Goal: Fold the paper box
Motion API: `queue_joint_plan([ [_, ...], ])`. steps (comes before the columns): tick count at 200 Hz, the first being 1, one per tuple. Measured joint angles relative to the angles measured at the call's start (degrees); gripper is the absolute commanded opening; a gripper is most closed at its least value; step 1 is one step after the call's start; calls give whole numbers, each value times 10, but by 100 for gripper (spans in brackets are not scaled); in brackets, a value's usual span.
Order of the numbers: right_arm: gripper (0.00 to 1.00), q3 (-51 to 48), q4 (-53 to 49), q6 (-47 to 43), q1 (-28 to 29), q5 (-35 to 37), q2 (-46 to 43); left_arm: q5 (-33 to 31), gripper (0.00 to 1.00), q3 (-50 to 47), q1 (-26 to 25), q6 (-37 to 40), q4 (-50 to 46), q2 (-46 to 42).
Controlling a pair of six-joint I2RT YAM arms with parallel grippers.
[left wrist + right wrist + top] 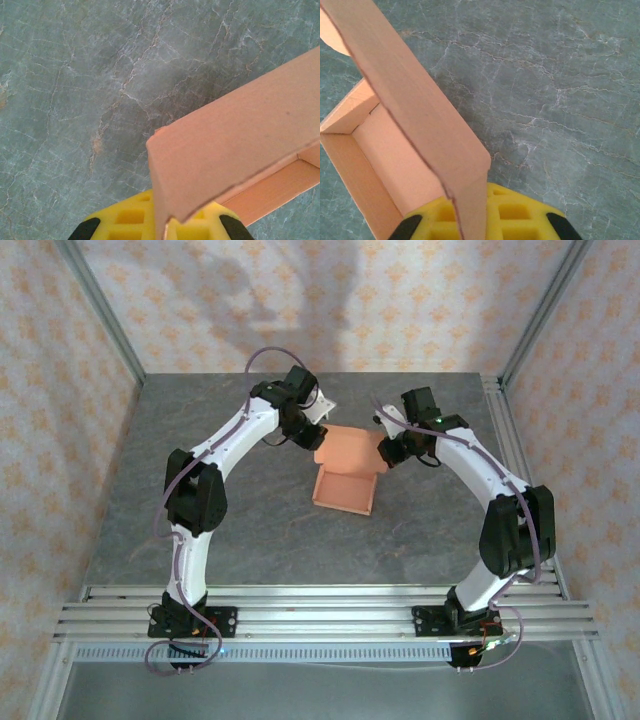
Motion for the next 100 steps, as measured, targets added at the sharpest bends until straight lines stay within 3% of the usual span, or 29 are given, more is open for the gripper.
queue_joint_plan([
  [15, 1, 0, -5, 1, 0, -6, 0, 1, 0, -1, 2, -1, 1, 0],
  [28, 24, 1, -6, 1, 0, -8, 0, 2, 0, -1, 3, -4, 2, 0],
  [34, 27, 1, -6, 4, 0, -8, 0, 3, 0, -1, 3, -4, 3, 0],
  [51, 27, 2, -6, 5, 0, -9, 0, 6, 0, -1, 3, -9, 7, 0],
  [79, 14, 3, -8, 7, 0, -7, 0, 9, 0, -1, 3, -13, 9, 0],
  [100, 20, 8, -17, 10, 0, -7, 0, 10, 0, -1, 3, -13, 9, 0],
])
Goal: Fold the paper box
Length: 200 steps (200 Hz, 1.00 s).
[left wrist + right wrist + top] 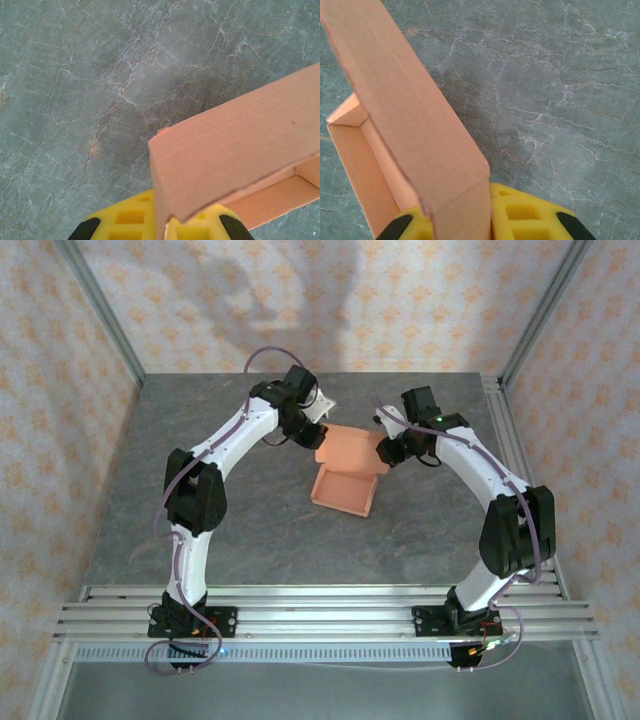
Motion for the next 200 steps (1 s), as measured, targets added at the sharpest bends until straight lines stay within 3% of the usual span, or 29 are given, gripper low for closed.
queue_joint_plan([
  [36, 24, 1, -4, 2, 0, 2, 0, 0, 0, 0, 0, 0, 0, 0],
  [82, 18, 1, -6, 5, 0, 4, 0, -3, 0, 0, 3, -2, 0, 0],
  [115, 27, 1, -7, 11, 0, 4, -1, -11, 0, 0, 3, -1, 0, 0],
  [175, 15, 12, -7, 21, 0, 4, -1, -11, 0, 0, 3, -1, 0, 0],
  [200, 22, 17, -7, 23, 0, 4, -1, -11, 0, 0, 3, -1, 0, 0],
])
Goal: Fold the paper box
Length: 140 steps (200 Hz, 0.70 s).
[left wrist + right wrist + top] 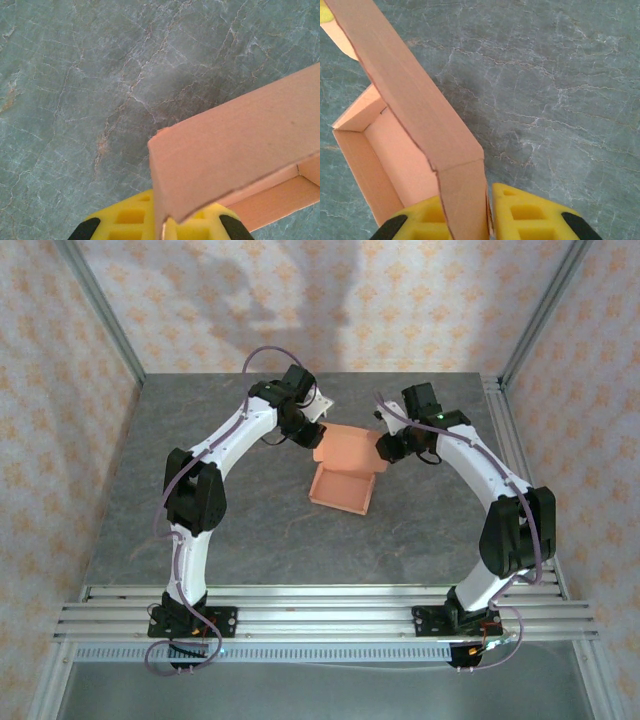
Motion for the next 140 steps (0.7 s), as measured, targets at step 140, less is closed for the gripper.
queue_joint_plan([
  [140, 0, 9, 13, 50, 22, 66, 0, 6, 0, 0, 0, -41, 3, 0],
])
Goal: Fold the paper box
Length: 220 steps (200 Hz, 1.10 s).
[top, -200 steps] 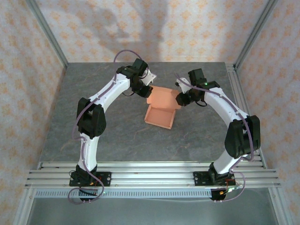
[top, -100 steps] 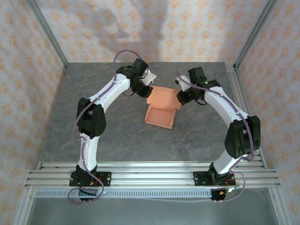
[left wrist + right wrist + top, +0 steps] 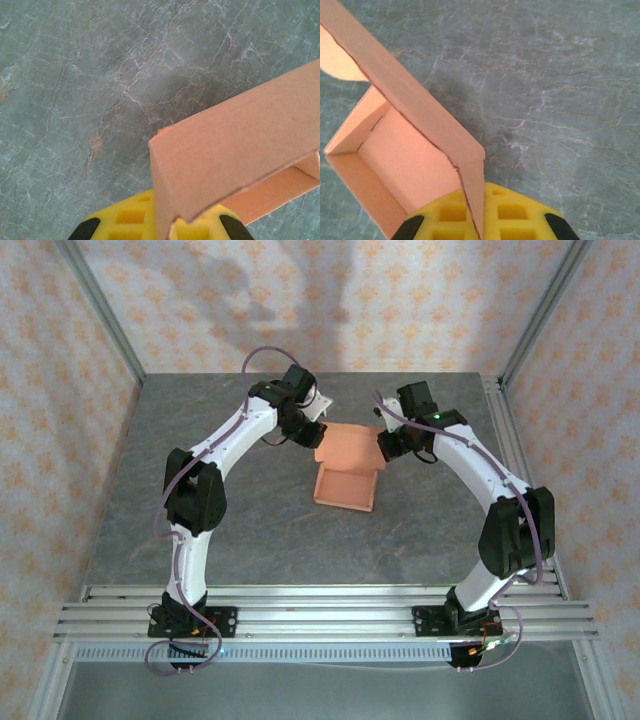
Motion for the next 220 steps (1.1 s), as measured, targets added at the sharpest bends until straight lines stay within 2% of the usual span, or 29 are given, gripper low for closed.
queue_joint_plan([
  [70, 0, -18, 88, 171, 66, 161, 0, -51, 0, 3, -1, -117, 51, 3],
  [110, 0, -58, 172, 252, 83, 234, 0, -74, 0, 23, -9, -170, 71, 25],
  [159, 0, -118, 286, 312, 92, 283, -1, -97, 0, 33, -19, -217, 88, 38],
  [184, 0, -170, 376, 334, 96, 297, -3, -119, 0, 17, -25, -233, 126, 37],
  [220, 0, -215, 454, 345, 97, 308, -3, -157, 0, -13, -40, -249, 164, 37],
])
